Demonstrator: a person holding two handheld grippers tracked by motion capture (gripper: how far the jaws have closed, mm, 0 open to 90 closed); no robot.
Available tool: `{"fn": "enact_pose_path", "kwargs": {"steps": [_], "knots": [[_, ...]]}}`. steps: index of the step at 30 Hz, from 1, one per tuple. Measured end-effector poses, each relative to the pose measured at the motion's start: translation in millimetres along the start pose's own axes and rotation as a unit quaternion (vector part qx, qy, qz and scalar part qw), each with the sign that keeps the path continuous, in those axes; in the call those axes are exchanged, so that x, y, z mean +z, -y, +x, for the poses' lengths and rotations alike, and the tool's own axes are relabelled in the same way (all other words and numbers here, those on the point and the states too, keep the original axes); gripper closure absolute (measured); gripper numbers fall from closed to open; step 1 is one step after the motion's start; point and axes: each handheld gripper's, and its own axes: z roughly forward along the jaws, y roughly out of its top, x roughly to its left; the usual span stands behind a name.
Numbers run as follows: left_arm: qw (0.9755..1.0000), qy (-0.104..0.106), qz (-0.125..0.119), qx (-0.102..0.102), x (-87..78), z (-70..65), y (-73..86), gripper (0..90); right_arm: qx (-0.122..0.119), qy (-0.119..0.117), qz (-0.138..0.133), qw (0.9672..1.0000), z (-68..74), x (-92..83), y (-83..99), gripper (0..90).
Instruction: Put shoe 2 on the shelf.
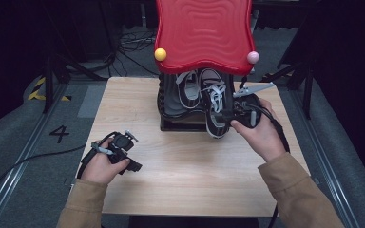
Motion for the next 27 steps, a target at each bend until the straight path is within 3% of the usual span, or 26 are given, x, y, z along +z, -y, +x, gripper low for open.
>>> {"fn": "enact_pose_path", "kwargs": {"steps": [4, 6, 8, 10, 12, 17, 23, 25, 27], "knots": [[0.9999, 0.002, 0.001, 0.011, 1.9, -4.0, -7.6, 25.4, -0.046, -0.012, 0.027, 0.9985, -0.1, -14.8, 15.5, 65.5], [0.9999, 0.004, 0.002, 0.012, 2.8, -4.9, -8.4, 25.4, -0.049, -0.012, 0.029, 0.9983, -0.1, -18.0, 19.2, 68.0], [0.9999, 0.006, 0.006, 0.012, 3.8, -4.7, -9.4, 25.3, -0.049, -0.028, 0.047, 0.9973, 0.8, -21.5, 27.7, 79.5], [1.0000, 0.004, 0.004, 0.008, 3.0, -3.9, -8.9, 25.3, -0.049, -0.038, 0.089, 0.9941, 1.3, -14.5, 36.6, 88.8], [1.0000, 0.005, 0.003, 0.007, 2.2, -3.4, -7.7, 25.3, -0.051, -0.037, 0.098, 0.9932, 1.1, -11.1, 38.8, 90.0], [1.0000, 0.003, 0.002, -0.001, 0.8, -0.6, -2.3, 25.3, -0.046, -0.057, 0.153, 0.9856, -1.1, 20.8, 52.0, 90.0], [1.0000, 0.001, 0.000, -0.009, -2.1, 2.8, 5.5, 25.3, -0.057, -0.052, 0.172, 0.9821, -3.1, 47.1, 53.3, 90.0], [0.9999, 0.000, -0.001, -0.014, -2.7, 3.8, 8.6, 25.3, -0.051, -0.057, 0.180, 0.9807, -5.9, 54.9, 53.8, 90.0], [0.9999, -0.002, -0.002, -0.016, -4.0, 5.8, 12.1, 25.3, -0.049, -0.046, 0.173, 0.9827, -8.7, 57.2, 53.2, 90.0]]}}
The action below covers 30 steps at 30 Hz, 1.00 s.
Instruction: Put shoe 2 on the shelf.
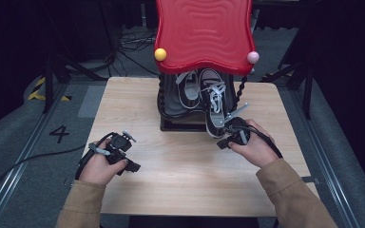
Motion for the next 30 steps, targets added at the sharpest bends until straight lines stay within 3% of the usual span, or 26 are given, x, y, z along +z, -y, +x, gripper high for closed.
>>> {"fn": "enact_pose_path", "kwargs": {"steps": [2, 5, 6, 9, 13, 15, 17, 18, 19, 21, 22, 26, 28, 30], "knots": [[1.0000, -0.001, -0.001, -0.004, -1.3, 1.5, 2.4, 25.3, 0.012, -0.001, -0.014, 0.9998, -2.8, -1.5, -1.4, 90.0], [0.9999, 0.000, -0.002, -0.016, -1.9, 2.0, 6.3, 25.2, 0.014, 0.000, -0.007, 0.9999, -2.7, -1.5, -4.0, 90.0], [1.0000, -0.006, -0.001, -0.007, -2.4, 3.6, 6.9, 25.2, 0.015, -0.002, -0.006, 0.9999, -3.0, -2.1, -4.8, 90.0], [0.9999, -0.001, -0.001, -0.014, -3.0, 3.9, 8.7, 25.2, 0.029, -0.024, -0.014, 0.9992, -2.7, 0.0, -9.5, 90.0], [0.9998, -0.001, -0.003, -0.018, -4.7, 4.0, 9.0, 25.1, 0.023, -0.017, -0.019, 0.9994, 1.8, 3.9, -15.2, 90.0], [0.9999, -0.001, -0.003, -0.015, -3.5, 4.1, 8.3, 25.1, 0.032, -0.036, -0.034, 0.9983, 5.1, 7.7, -21.2, 90.0], [0.9999, 0.000, -0.002, -0.013, -2.5, 3.8, 7.4, 25.0, 0.034, -0.034, -0.034, 0.9983, 6.1, 9.1, -23.9, 90.0], [1.0000, -0.004, -0.002, -0.005, -2.9, 4.3, 6.9, 25.0, 0.036, -0.009, -0.042, 0.9984, 6.6, 8.7, -29.3, 90.0], [1.0000, -0.004, -0.002, -0.005, -2.9, 4.3, 6.9, 25.0, 0.036, -0.009, -0.042, 0.9984, 6.6, 8.7, -29.3, 90.0], [1.0000, 0.000, -0.002, -0.007, -3.3, 3.8, 7.2, 25.0, 0.053, 0.024, -0.062, 0.9964, 1.9, 2.3, -34.8, 90.0], [1.0000, 0.001, -0.003, -0.008, -3.2, 4.1, 7.4, 24.6, 0.059, 0.028, -0.069, 0.9955, -2.1, -0.1, -37.5, 90.0], [1.0000, -0.003, -0.004, -0.007, -2.9, 5.5, 8.1, 24.3, 0.064, 0.061, -0.052, 0.9947, -14.8, -5.3, -48.8, 90.0], [0.9999, 0.001, -0.002, -0.016, -2.0, 4.7, 8.7, 24.2, 0.067, 0.068, -0.049, 0.9942, -18.4, -4.6, -50.5, 90.0], [1.0000, -0.003, 0.002, -0.007, -2.0, 5.8, 8.1, 24.2, 0.067, 0.076, -0.039, 0.9941, -22.2, 1.2, -50.8, 90.0]]}}
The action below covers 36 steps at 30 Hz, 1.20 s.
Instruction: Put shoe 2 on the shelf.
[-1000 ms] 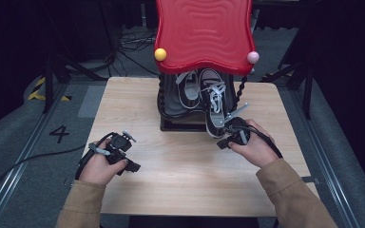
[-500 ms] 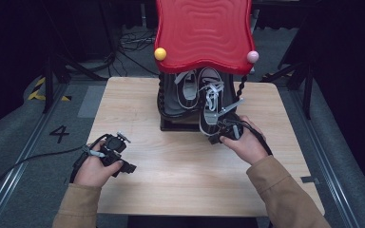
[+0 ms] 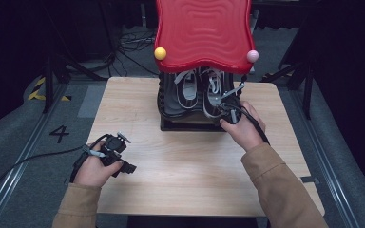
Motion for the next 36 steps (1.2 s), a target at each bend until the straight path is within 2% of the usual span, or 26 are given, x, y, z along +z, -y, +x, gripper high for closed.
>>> {"fn": "enact_pose_path", "kwargs": {"steps": [1, 3, 5, 6, 8, 9, 11, 13, 15, 16, 17, 18, 19, 22, 25, 29, 31, 36], "knots": [[1.0000, 0.003, -0.001, -0.003, 0.6, -0.7, -0.1, 24.3, -0.003, -0.002, 0.005, 1.0000, -1.7, 3.3, -0.2, 90.0], [1.0000, 0.002, -0.001, -0.002, 1.7, -2.6, -1.0, 24.2, 0.008, -0.003, -0.003, 1.0000, -4.5, 2.5, -1.2, 90.0], [1.0000, 0.000, 0.002, 0.006, 2.3, -2.8, -2.2, 24.2, 0.016, 0.009, -0.010, 0.9998, -6.8, 1.0, -2.5, 90.0], [1.0000, 0.002, 0.001, 0.000, 3.4, -3.6, -2.3, 24.1, 0.012, 0.022, -0.014, 0.9996, -8.0, 1.6, -3.7, 90.0], [1.0000, 0.001, 0.004, 0.003, 4.2, -3.0, -2.9, 24.1, 0.019, 0.018, -0.016, 0.9995, -9.5, 2.9, -5.7, 90.0], [0.9999, 0.007, 0.005, -0.006, 5.2, -3.9, -2.4, 24.1, 0.016, 0.018, -0.019, 0.9995, -8.5, 4.4, -7.0, 90.0], [1.0000, 0.006, 0.006, -0.004, 5.4, -3.2, -2.2, 24.1, 0.000, 0.035, -0.016, 0.9992, -2.9, 7.4, -11.0, 90.0], [0.9999, 0.006, 0.003, -0.008, 5.1, -3.2, -1.7, 24.1, -0.002, 0.037, -0.020, 0.9991, 0.8, 10.0, -17.1, 90.0], [1.0000, 0.007, 0.003, -0.006, 3.8, -2.8, -1.1, 24.1, -0.006, 0.075, -0.030, 0.9967, 0.0, 9.6, -22.0, 90.0], [1.0000, 0.005, 0.002, -0.003, 3.1, -2.1, -0.9, 24.1, 0.000, 0.085, -0.034, 0.9958, -2.8, 9.8, -24.2, 90.0], [1.0000, 0.005, 0.000, -0.003, 2.9, -1.5, -0.6, 24.0, 0.009, 0.072, -0.032, 0.9968, -5.4, 10.9, -26.0, 90.0], [1.0000, 0.005, 0.000, -0.003, 2.9, -1.5, -0.6, 24.0, 0.009, 0.072, -0.032, 0.9968, -5.4, 10.9, -26.0, 90.0], [1.0000, 0.004, -0.001, 0.000, 3.0, -0.4, -0.4, 24.0, 0.003, 0.057, -0.030, 0.9979, -5.9, 13.1, -27.2, 90.0], [1.0000, 0.004, 0.003, -0.004, 4.3, 2.3, 0.7, 23.9, -0.019, 0.064, -0.028, 0.9974, -1.3, 15.7, -28.2, 90.0], [1.0000, 0.003, 0.004, -0.003, 4.9, 1.8, 0.5, 24.0, -0.017, 0.052, -0.043, 0.9975, -0.4, 13.5, -30.1, 90.0], [0.9999, 0.008, 0.003, -0.011, 4.8, -1.5, -0.5, 23.9, -0.031, 0.066, -0.041, 0.9965, 4.3, 11.2, -31.7, 90.0], [1.0000, 0.004, 0.004, 0.001, 5.1, -1.0, -1.1, 23.9, -0.029, 0.062, -0.043, 0.9968, 3.4, 10.5, -30.3, 90.0], [1.0000, 0.002, -0.002, -0.002, 3.7, 0.0, -0.8, 23.9, -0.039, 0.040, -0.059, 0.9967, 4.5, 3.6, -18.3, 83.1]]}}
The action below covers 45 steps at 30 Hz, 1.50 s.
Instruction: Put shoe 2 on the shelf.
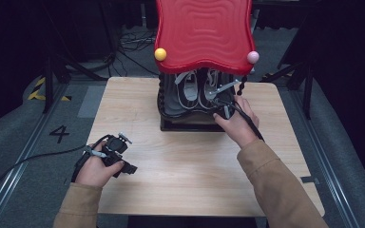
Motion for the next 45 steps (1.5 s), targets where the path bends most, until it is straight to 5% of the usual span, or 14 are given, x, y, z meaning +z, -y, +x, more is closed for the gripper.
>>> {"fn": "enact_pose_path", "kwargs": {"steps": [11, 15, 17, 23, 30, 33, 39, 45], "knots": [[0.9995, -0.011, -0.028, 0.006, -11.0, -0.5, 2.2, 24.2, 0.015, -0.069, -0.043, 0.9966, -5.0, -50.1, 32.6, 61.0], [0.9995, -0.009, -0.029, 0.007, -12.3, -0.6, 2.7, 24.2, 0.009, -0.061, -0.045, 0.9971, -11.8, -65.7, 56.6, 46.5], [0.9994, -0.009, -0.034, 0.006, -13.4, -1.3, 2.6, 24.2, 0.030, -0.055, -0.019, 0.9978, -15.5, -71.8, 68.8, 45.9], [0.9970, 0.015, -0.074, 0.013, -21.7, -7.2, 0.0, 24.4, 0.027, -0.054, -0.033, 0.9977, -28.1, -86.9, 102.6, 45.2], [0.9976, 0.003, -0.068, 0.007, -20.7, -4.9, 2.6, 24.4, 0.055, -0.060, -0.020, 0.9965, -43.1, -99.8, 132.9, 41.9], [0.9976, -0.002, -0.069, 0.003, -21.9, -2.8, 4.3, 24.3, 0.073, -0.068, -0.030, 0.9946, -48.5, -101.7, 145.8, 40.7], [0.9971, -0.004, -0.075, -0.008, -22.4, 0.6, 5.8, 22.9, 0.077, -0.054, -0.014, 0.9955, -67.4, -102.9, 170.1, 28.3], [0.9976, -0.010, -0.068, -0.012, -19.0, 2.9, 6.5, 22.7, 0.078, -0.042, 0.000, 0.9961, -80.2, -95.5, 186.3, 26.4]]}}
